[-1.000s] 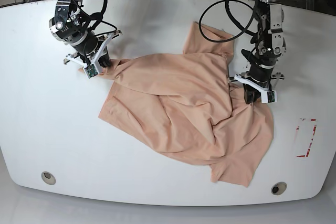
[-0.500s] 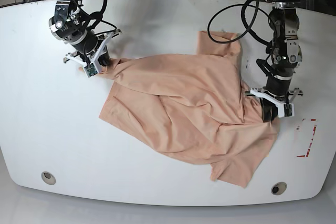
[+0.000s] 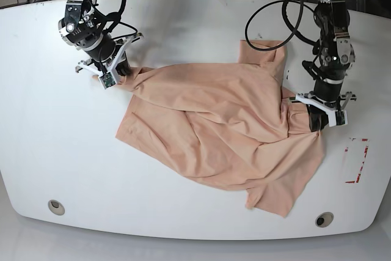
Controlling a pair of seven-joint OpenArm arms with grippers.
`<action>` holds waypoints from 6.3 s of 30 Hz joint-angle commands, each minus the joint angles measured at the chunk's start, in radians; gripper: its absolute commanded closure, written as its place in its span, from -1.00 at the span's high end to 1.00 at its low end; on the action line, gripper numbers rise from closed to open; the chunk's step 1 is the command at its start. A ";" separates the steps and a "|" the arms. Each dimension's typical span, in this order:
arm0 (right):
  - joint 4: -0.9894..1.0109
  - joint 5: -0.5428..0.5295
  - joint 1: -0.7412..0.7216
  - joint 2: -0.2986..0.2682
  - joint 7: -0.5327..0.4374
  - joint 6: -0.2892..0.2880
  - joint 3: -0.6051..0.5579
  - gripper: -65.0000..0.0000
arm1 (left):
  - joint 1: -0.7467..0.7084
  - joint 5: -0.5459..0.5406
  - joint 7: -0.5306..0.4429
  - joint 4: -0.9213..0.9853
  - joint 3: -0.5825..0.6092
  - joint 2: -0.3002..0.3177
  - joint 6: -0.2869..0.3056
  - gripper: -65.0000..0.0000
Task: Fold the T-shirt properly
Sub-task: 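Pull the grasped fabric outward with the left gripper, away from the right gripper, then release the left gripper and slide the right gripper along the shirt edge, then grasp the shirt edge with the right gripper and the opposite corner with the left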
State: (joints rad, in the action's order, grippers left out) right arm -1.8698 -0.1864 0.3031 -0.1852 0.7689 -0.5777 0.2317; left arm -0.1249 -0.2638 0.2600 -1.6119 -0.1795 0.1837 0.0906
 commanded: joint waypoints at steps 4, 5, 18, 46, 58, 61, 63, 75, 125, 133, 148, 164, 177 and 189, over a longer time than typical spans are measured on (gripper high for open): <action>-0.015 -0.014 -0.004 -0.005 -0.022 -0.002 0.000 -0.98 | -0.044 0.002 -0.020 -0.073 -0.032 -0.022 0.001 -0.92; -0.015 -0.014 -0.004 -0.006 -0.023 -0.002 0.000 -0.98 | -0.052 0.002 -0.020 -0.081 -0.034 -0.026 0.001 -0.92; -0.032 -0.009 -0.003 -0.015 -0.025 0.001 0.002 -1.00 | -0.046 0.000 -0.031 -0.149 -0.036 -0.029 -0.001 -0.96; -0.060 -0.004 0.032 -0.025 0.027 0.020 0.015 0.01 | -0.047 0.005 -0.025 -0.145 -0.007 0.032 -0.003 -0.55; -0.156 -0.004 0.042 -0.018 0.067 0.019 0.012 0.33 | -0.030 0.006 -0.025 -0.165 0.043 0.037 -0.004 0.14; -0.174 -0.004 0.042 -0.016 0.072 0.014 0.010 0.41 | -0.038 0.005 -0.030 -0.183 0.057 0.045 -0.005 0.11; -0.179 -0.004 0.039 -0.012 0.073 0.013 0.011 0.44 | -0.044 0.006 -0.030 -0.193 0.062 0.052 -0.007 0.09; -0.149 -0.006 0.005 0.035 0.064 0.010 0.041 0.63 | -0.086 0.007 -0.002 -0.178 -0.014 0.144 0.027 0.43; -0.069 0.011 -0.074 0.043 0.047 0.018 0.018 0.60 | -0.132 0.079 0.011 -0.136 -0.076 0.147 0.045 0.41; -0.058 0.011 -0.109 0.048 0.044 0.018 0.016 0.60 | -0.131 0.079 0.011 -0.136 -0.078 0.150 0.045 0.41; 0.227 0.011 -0.362 0.049 -0.016 0.018 0.011 0.60 | -0.129 0.079 0.011 -0.136 -0.078 0.150 0.045 0.41; 0.744 0.012 -0.661 -0.027 -0.207 0.018 -0.028 0.60 | -0.129 0.080 0.011 -0.135 -0.076 0.152 0.045 0.41; 0.947 0.012 -0.707 -0.070 -0.323 0.018 -0.053 0.60 | -0.129 0.080 0.011 -0.135 -0.076 0.152 0.047 0.41; 0.944 0.011 -0.686 -0.006 -0.322 0.018 -0.058 0.60 | -0.129 0.080 0.011 -0.130 -0.078 0.152 0.047 0.41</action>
State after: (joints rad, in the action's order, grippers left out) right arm -0.9165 -0.1719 -0.3679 -0.1947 0.4255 -0.5526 0.1802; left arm -0.2634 -0.1806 0.2985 -1.7294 -0.2497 0.3218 0.1429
